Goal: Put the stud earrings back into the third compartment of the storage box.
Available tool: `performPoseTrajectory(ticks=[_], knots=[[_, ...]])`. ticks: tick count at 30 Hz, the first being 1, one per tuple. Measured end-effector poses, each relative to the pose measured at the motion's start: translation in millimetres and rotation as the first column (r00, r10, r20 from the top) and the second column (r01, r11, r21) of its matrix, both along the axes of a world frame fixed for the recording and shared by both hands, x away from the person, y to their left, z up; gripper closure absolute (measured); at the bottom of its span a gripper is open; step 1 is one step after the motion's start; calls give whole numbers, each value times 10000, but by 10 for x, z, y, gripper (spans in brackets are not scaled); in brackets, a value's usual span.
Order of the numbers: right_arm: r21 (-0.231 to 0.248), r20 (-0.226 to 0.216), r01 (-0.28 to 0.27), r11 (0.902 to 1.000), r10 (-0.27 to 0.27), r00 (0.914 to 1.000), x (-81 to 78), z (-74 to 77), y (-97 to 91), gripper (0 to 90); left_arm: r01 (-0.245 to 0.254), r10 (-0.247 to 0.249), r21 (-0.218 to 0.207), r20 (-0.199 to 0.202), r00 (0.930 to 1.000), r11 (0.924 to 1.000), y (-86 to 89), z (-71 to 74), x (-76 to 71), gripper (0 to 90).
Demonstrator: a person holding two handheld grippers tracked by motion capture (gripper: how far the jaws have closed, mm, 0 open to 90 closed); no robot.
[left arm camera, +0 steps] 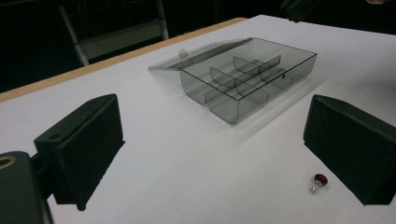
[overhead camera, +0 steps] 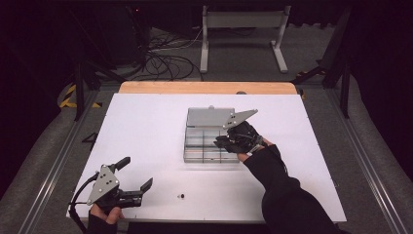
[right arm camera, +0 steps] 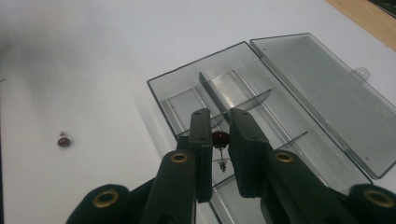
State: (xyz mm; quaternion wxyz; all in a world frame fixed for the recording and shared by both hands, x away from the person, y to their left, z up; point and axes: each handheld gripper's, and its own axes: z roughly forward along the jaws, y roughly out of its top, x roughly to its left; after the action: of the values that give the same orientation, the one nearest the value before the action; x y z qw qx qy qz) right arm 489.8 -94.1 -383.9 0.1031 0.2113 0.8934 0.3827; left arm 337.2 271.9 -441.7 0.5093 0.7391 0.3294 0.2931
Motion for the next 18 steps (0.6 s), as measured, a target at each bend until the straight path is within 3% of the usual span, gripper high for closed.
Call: performPoseTrajectory(ticks=[9,18], knots=[[144,-240,807,9966,-803,9965,217,-82,-127,797,-23,23,-22,-29,10000,10000,3,-4,4,53],[-94,-544,1515,9884,-1518,9869,457,-242,-224,798,-10,10,-2,-28,10000,10000,8,-4,8,53]])
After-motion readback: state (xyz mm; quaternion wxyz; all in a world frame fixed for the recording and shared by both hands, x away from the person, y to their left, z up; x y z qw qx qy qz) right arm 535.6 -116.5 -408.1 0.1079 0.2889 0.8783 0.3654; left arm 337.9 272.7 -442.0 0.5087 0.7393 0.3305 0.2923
